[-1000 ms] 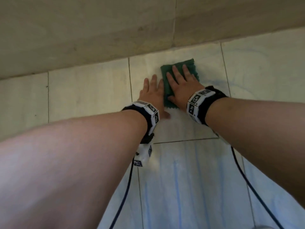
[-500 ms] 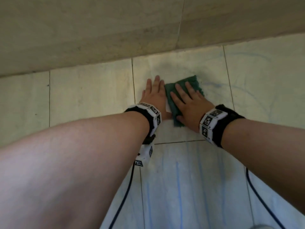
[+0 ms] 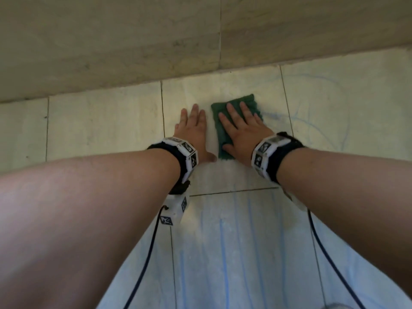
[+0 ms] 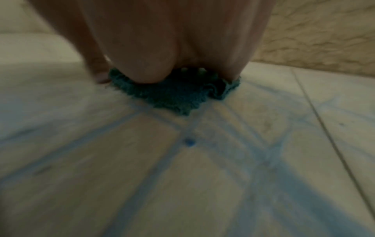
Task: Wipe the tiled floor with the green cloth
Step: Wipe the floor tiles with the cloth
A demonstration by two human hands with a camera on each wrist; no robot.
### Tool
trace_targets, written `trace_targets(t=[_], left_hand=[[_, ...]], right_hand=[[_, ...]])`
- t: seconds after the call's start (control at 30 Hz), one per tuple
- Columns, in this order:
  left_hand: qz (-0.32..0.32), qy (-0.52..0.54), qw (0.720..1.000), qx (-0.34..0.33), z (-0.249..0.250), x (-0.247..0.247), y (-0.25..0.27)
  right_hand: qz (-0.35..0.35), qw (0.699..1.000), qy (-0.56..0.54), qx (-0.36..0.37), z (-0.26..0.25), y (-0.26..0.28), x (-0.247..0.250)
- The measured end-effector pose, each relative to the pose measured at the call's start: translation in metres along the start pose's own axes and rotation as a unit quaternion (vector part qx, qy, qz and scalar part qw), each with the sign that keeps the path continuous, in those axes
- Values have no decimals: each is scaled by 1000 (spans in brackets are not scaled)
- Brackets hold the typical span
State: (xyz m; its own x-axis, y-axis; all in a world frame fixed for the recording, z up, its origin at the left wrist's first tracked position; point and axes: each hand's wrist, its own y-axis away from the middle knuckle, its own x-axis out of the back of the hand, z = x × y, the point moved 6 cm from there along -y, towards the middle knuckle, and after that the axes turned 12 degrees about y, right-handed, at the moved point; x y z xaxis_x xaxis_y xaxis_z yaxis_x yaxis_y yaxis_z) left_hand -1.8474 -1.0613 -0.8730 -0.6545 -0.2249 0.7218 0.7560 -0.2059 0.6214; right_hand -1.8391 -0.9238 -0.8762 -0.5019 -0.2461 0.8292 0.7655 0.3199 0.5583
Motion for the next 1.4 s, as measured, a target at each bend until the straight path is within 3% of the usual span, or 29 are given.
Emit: trace_targets(t=[0.2,0.3,0.53,0.67,0.83,0.97,1.03,1.13,1.27,1.4], left_hand=[[-18,9,1000,5,1,1,4],[-23,5,1000,8,3,1,4],[-20,-8,999,31,6,3,2],[-26,-22,999,37,8,3,1],[-32,-107,994,13,34,10,-10],[-55,-67,996,4,61,8,-22],[-56,-56,997,16,65,7,-24],[-54,-55,997,20,65,5,-24],[-49,-50,997,19,64,5,-26],[-35,-47,998,15,63,6,-26]], right_hand=[[4,981,-59,-186,106,-19,-1],[4,970,-90,-225,111,-17,-2],[9,1000,-19,-11,-5,-23,10],[16,1000,-17,2,14,-28,11],[23,987,-59,-146,121,-31,-1],[9,952,-88,-293,225,8,-37],[-19,937,-110,-332,239,23,-39],[-48,933,-127,-333,208,25,-22],[7,975,-119,-190,129,17,-10],[-11,988,-112,-105,74,16,-12]])
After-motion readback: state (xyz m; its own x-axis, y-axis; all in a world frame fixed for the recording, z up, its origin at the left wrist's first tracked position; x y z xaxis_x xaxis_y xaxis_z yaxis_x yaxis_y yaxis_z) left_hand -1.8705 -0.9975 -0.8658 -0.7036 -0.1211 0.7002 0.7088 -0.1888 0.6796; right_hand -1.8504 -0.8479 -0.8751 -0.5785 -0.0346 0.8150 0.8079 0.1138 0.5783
